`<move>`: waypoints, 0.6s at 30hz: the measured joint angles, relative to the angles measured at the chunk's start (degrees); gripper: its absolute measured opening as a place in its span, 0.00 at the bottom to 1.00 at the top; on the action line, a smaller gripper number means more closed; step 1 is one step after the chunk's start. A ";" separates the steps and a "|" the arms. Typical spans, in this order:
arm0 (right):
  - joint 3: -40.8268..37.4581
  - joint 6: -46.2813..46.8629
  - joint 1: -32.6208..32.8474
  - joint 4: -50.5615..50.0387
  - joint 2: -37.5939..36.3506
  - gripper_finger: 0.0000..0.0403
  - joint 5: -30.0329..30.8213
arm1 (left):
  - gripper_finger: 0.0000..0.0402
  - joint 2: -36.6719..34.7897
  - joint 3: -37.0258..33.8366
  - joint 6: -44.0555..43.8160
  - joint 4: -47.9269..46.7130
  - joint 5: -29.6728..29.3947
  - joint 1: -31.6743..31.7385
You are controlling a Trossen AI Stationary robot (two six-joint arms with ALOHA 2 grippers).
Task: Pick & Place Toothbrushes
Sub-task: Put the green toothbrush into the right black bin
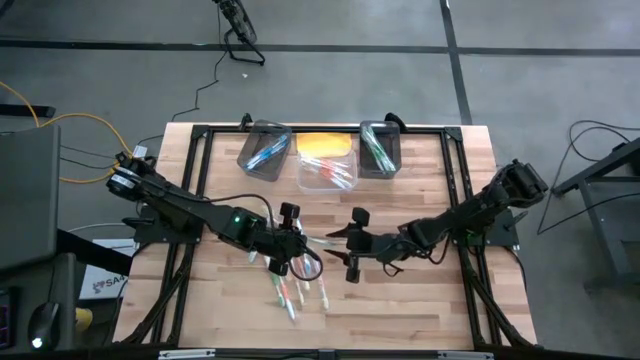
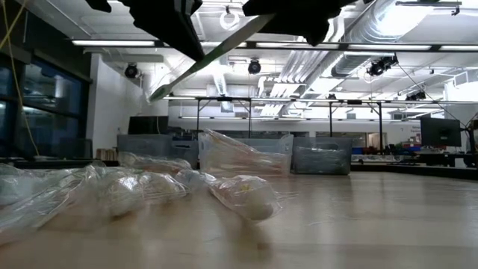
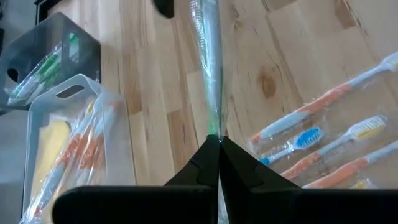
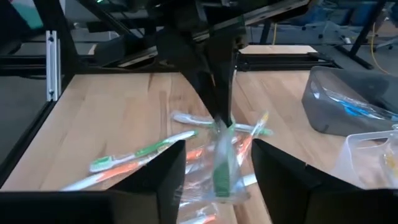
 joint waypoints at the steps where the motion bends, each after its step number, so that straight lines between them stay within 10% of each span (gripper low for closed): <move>1: 0.00 0.02 0.02 -0.28 0.00 0.40 -0.22 | 0.00 0.00 0.00 0.00 -0.01 -0.01 0.00; 18: 0.00 -0.57 -0.42 -3.34 0.02 0.04 -2.53 | 0.00 0.05 0.00 -0.15 -0.07 0.24 -0.02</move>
